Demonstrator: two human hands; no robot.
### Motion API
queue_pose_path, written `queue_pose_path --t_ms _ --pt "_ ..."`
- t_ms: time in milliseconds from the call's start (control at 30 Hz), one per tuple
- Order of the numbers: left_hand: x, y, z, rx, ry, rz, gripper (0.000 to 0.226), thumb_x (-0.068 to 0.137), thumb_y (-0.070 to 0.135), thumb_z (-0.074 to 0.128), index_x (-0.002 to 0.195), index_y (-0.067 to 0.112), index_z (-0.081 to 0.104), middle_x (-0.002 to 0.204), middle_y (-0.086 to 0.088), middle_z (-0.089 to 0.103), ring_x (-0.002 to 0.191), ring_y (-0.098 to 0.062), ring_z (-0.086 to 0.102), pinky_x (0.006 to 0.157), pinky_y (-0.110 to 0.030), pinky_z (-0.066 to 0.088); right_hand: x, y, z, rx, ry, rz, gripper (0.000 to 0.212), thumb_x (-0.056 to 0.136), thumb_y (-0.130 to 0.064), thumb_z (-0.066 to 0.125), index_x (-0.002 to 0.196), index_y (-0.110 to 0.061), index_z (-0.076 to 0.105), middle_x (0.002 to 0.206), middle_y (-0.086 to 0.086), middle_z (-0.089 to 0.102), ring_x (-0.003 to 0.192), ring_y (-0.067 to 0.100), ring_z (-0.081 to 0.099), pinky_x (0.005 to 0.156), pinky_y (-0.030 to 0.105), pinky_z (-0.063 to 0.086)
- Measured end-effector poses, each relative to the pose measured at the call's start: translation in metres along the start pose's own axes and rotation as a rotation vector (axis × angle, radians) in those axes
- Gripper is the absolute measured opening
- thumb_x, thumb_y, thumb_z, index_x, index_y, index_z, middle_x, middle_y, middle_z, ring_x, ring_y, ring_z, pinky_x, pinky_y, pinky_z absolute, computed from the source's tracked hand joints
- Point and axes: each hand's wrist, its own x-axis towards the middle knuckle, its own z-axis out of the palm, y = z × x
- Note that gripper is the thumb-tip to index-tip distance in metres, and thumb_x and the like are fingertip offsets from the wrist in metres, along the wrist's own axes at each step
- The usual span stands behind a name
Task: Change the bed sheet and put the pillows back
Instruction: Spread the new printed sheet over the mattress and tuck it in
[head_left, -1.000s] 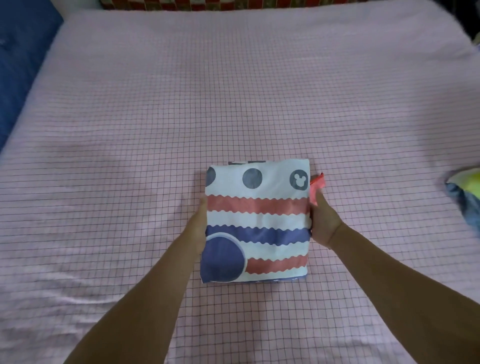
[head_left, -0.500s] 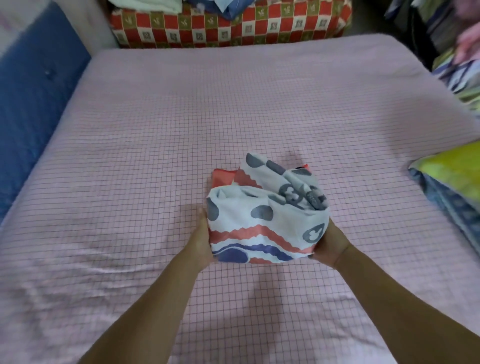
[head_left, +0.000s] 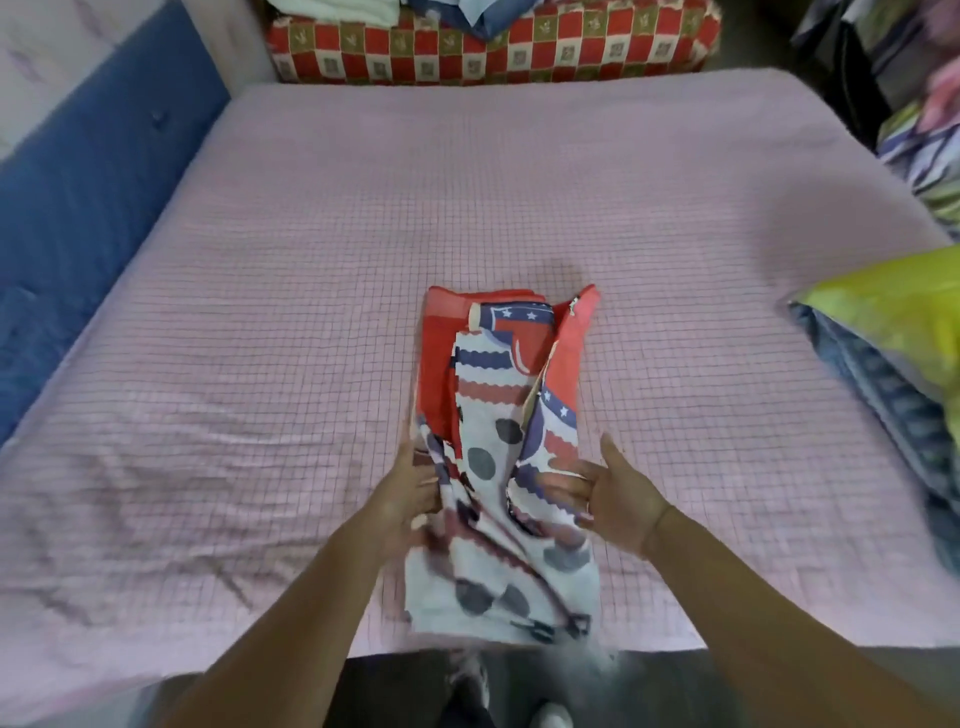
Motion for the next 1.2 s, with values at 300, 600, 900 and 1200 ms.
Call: queue_pose_path --t_ms 300,600,900,1200 --pt "-0.029 -0.055 -0.002 -0.006 0.128 -0.009 0.058 0.092 0.065 0.028 0.117 0.019 0.053 0.147 -0.009 0.043 0.138 -0.033 0.038 0.116 -0.046 0.028 -0.006 0.052 0.006 -0.101 0.104 0.023 0.066 0.09 -0.068 0.035 0.133 -0.022 0.053 0.145 0.002 0.042 0.131 0.021 0.04 0.113 0.047 0.027" --pt "-0.01 -0.072 -0.014 0.002 0.142 -0.058 0.052 0.093 0.064 0.03 0.124 0.026 0.045 0.141 -0.002 0.046 0.136 -0.032 0.04 0.113 -0.047 0.029 0.013 0.077 0.039 -0.151 0.106 0.084 0.047 0.091 -0.066 0.037 0.118 -0.031 0.054 0.139 -0.005 0.048 0.137 0.016 0.034 0.117 0.05 0.016" --pt "0.074 -0.074 -0.009 -0.046 0.155 -0.065 0.089 0.071 0.074 0.064 0.136 0.015 0.052 0.123 -0.01 0.065 0.109 -0.032 0.064 0.096 -0.051 0.05 0.046 0.072 0.052 -0.119 0.108 0.053 0.041 0.094 -0.06 0.039 0.12 -0.033 0.056 0.123 -0.007 0.06 0.113 0.014 0.054 0.111 0.041 0.023" --pt "0.076 -0.034 0.025 0.256 0.262 0.106 0.028 0.094 0.026 0.061 0.113 0.006 0.062 0.116 -0.015 0.065 0.098 -0.028 0.061 0.089 -0.035 0.05 0.083 0.072 0.03 -0.248 0.37 -0.145 0.063 0.083 -0.05 0.067 0.131 -0.016 0.046 0.131 0.003 0.049 0.119 0.025 0.047 0.098 0.04 0.042"
